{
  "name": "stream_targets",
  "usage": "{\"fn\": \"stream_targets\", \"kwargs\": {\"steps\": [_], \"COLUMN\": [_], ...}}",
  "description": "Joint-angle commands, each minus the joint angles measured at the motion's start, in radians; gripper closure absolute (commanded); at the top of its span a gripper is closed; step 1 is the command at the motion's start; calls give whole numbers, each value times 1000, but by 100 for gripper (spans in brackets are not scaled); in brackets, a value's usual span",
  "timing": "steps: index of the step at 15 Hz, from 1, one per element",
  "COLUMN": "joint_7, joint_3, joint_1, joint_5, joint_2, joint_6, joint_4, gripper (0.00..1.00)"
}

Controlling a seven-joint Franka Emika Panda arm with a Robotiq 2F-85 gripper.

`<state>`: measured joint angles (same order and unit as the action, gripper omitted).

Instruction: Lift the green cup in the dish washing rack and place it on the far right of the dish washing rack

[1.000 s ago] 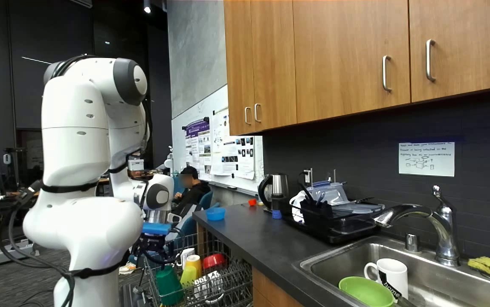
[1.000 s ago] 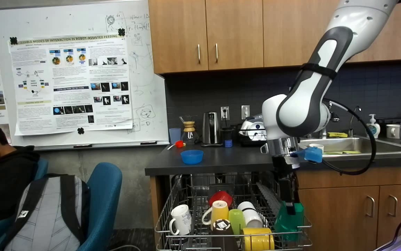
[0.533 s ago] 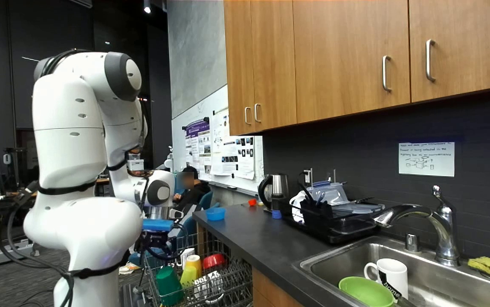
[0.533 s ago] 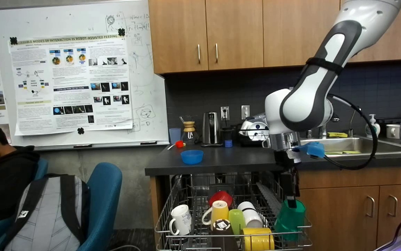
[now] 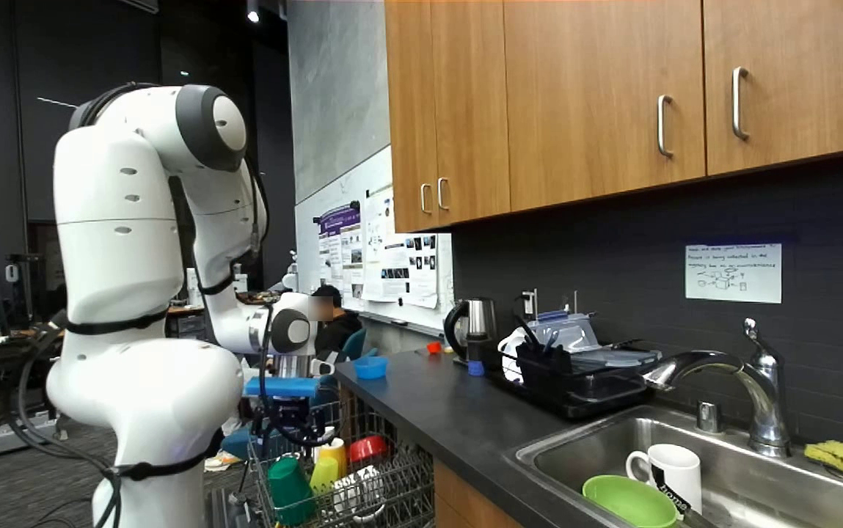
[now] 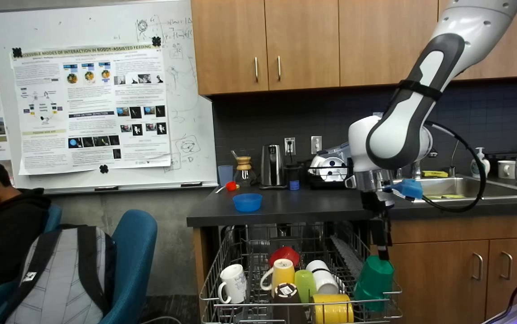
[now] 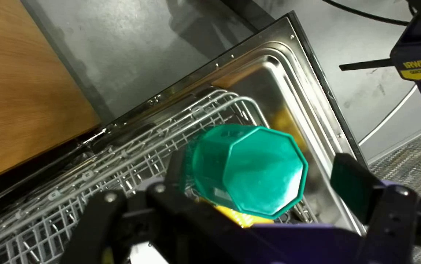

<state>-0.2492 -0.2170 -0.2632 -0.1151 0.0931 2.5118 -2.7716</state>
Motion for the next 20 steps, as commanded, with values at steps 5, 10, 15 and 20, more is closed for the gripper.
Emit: {"fn": "stream_targets", "kwargs": {"steps": [5,10,15,20], "joint_7": [-147,-236,-292,-261], "joint_3": [12,5,-16,-36], "joint_1": [0,4,6,14], "joint_5": [-79,-156,-210,-183], "joint_2": [-58,-95,-140,-196], "joint_6": [37,61,63,83], "joint_4": [22,35,55,65], "gripper": [0,0,0,0]}}
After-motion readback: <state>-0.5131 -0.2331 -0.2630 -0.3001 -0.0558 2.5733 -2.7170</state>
